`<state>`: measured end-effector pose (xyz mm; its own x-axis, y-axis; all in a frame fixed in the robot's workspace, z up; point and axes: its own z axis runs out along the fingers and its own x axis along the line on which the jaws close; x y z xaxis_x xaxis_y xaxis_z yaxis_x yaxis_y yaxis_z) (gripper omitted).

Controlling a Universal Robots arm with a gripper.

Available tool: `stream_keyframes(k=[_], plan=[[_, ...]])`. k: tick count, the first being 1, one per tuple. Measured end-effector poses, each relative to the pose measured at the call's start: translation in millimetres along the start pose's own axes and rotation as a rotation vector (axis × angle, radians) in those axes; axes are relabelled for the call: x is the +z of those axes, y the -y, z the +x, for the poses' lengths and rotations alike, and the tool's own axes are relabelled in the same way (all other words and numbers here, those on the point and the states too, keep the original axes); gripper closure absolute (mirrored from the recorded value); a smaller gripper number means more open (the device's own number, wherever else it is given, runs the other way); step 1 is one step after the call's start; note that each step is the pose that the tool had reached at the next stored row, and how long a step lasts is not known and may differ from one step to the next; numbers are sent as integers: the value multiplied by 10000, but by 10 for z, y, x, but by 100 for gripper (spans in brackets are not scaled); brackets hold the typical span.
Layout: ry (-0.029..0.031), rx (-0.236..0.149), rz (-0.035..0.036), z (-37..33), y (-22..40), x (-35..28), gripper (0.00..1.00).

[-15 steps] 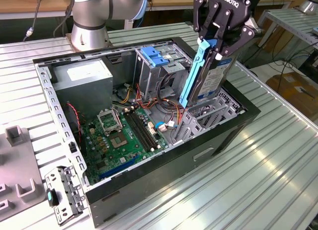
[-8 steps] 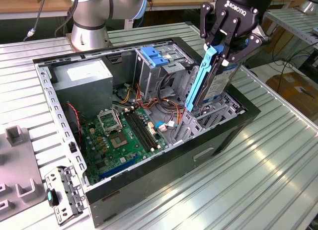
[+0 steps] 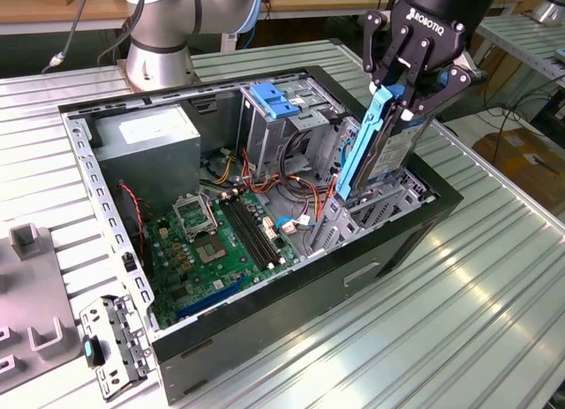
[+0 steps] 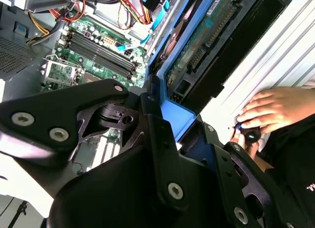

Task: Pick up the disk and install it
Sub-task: 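Insert the disk into the insertion slot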

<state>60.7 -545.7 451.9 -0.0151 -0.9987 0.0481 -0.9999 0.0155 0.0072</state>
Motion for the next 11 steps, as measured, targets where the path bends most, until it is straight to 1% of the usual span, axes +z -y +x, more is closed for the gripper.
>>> stream_keyframes(k=[4,11], plan=[[2,0,1,0,0,26,63],[0,-2,0,21,1,59,63]])
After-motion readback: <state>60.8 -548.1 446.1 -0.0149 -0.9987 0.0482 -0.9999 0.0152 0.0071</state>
